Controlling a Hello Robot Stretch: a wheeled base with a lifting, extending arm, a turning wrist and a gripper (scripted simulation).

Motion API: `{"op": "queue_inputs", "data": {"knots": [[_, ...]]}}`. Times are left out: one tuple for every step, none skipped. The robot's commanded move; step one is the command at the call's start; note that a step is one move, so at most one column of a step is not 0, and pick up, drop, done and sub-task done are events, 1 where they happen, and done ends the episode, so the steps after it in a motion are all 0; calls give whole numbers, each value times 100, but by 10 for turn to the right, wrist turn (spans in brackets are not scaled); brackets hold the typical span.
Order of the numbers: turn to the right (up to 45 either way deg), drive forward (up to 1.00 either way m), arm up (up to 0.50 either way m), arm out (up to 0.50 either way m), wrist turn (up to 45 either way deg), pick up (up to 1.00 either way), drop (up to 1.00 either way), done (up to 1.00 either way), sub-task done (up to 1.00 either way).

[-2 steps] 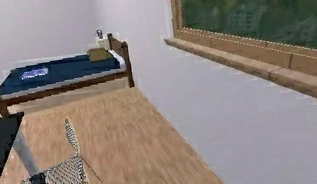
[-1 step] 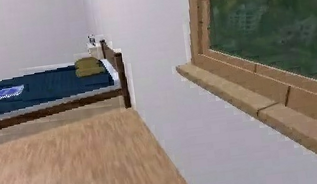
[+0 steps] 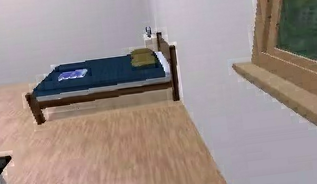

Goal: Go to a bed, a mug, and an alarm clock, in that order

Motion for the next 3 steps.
{"op": "queue_inputs", "data": {"knots": [[0, 100, 0, 0, 0, 0, 0, 0, 0], [-30, 0, 0, 0, 0, 0, 0, 0, 0], [0, 95, 0, 0, 0, 0, 0, 0, 0]]}}
